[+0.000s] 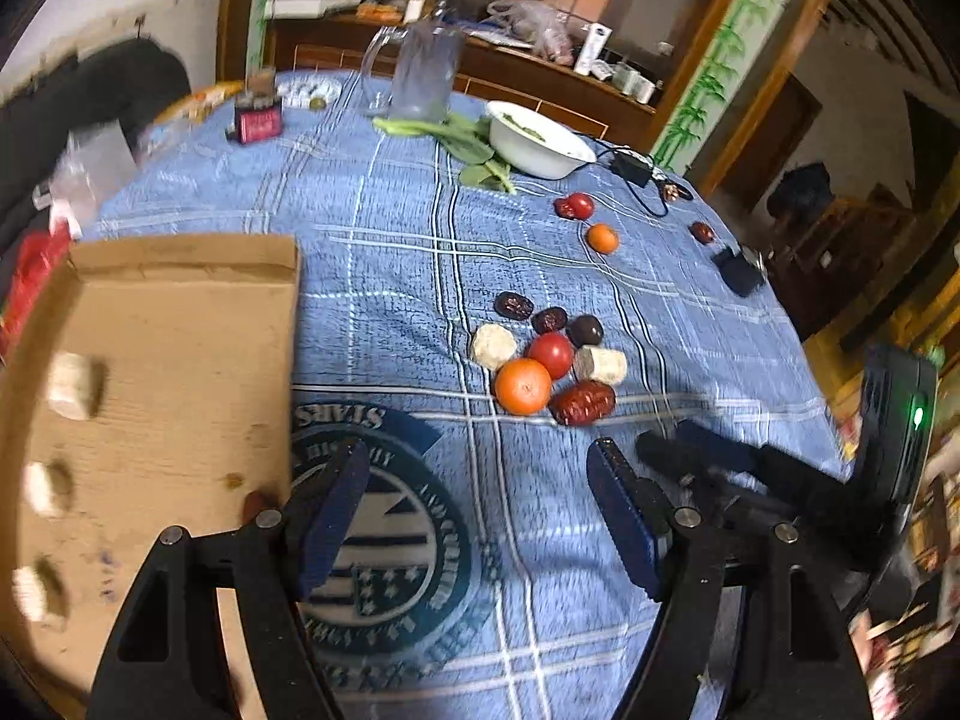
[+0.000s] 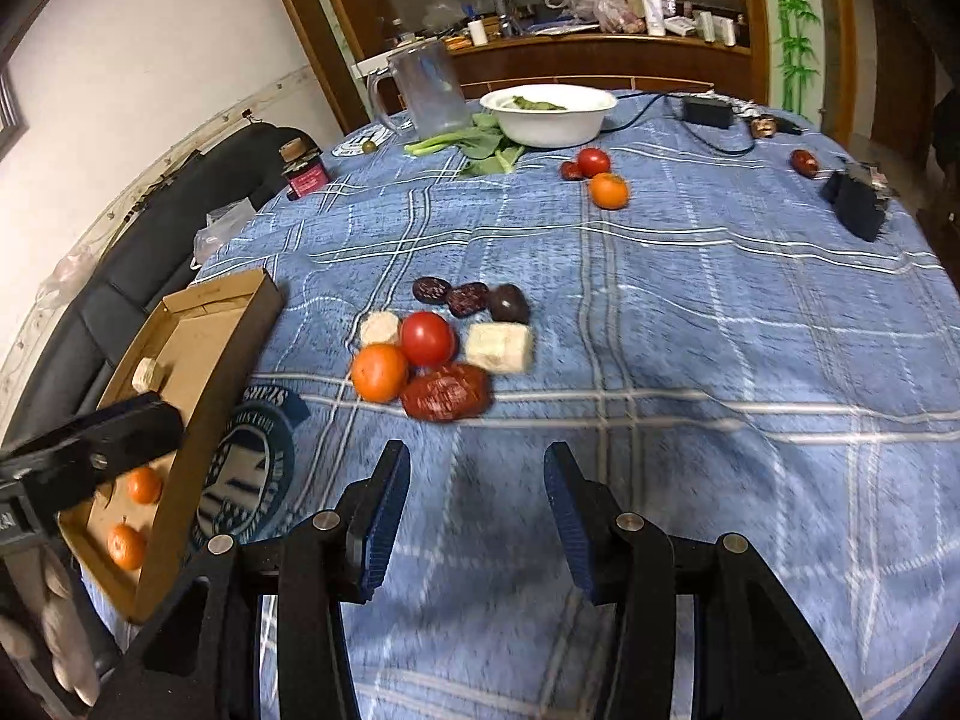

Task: Organize fruits
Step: 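Move both open grippers back to the fruit pile, then grasp an orange with the left gripper while the right gripper grasps a red date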

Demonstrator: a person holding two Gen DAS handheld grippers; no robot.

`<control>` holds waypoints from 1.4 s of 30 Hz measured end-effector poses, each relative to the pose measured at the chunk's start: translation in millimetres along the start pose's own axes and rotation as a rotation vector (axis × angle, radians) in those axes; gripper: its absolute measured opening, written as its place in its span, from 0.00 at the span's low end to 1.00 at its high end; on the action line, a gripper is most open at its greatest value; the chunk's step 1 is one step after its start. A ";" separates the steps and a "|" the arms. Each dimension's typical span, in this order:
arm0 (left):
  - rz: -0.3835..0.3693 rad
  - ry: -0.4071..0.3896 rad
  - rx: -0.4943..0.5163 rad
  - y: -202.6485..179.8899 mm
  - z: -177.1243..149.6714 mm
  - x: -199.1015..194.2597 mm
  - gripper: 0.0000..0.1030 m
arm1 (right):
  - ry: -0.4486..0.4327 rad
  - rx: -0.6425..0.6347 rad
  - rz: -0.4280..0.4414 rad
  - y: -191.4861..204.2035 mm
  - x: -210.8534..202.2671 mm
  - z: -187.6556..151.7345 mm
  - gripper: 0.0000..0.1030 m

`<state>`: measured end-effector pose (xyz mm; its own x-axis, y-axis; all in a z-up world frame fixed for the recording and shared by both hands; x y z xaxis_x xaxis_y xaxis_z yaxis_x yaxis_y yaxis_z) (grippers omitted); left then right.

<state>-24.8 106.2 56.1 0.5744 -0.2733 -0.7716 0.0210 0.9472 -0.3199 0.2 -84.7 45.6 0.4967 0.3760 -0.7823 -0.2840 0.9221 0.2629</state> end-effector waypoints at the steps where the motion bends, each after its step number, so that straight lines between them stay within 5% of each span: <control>1: -0.011 0.007 -0.029 4.4 3.7 7.4 0.72 | 0.011 -0.011 0.001 3.9 9.1 2.6 0.49; 14: -0.037 0.076 -0.114 19.1 15.1 62.2 0.71 | 0.039 -0.076 -0.059 19.2 57.9 17.7 0.46; 25: 0.064 -0.006 0.051 -19.7 19.2 67.8 0.71 | 0.029 -0.013 -0.043 -22.8 23.5 -1.7 0.46; 29: 0.118 0.054 0.132 -38.6 15.7 86.7 0.70 | 0.021 0.000 -0.027 -27.4 17.4 -4.9 0.46; 35: 0.209 0.072 0.203 -44.4 11.6 110.6 0.31 | 0.012 0.011 -0.013 -28.0 11.8 -9.8 0.46; 42: 0.147 0.043 0.148 -39.6 9.2 88.4 0.30 | -0.008 0.009 -0.019 -25.6 -0.4 -12.6 0.46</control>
<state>32.6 46.1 5.6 0.5446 -0.1347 -0.8278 0.0613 0.9908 -0.1209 -3.0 -109.6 32.0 0.5088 0.3593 -0.7823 -0.2674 0.9297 0.2531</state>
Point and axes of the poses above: each gripper's, at about its wrist camera, not at the fingertips, and x roughly the way its jaws point, y to its left, z to its top, the point moved 2 cm from there along x, roughly the way its jaws point, and after that the axes turned 2 degrees about -z, right-handed, at the moved point
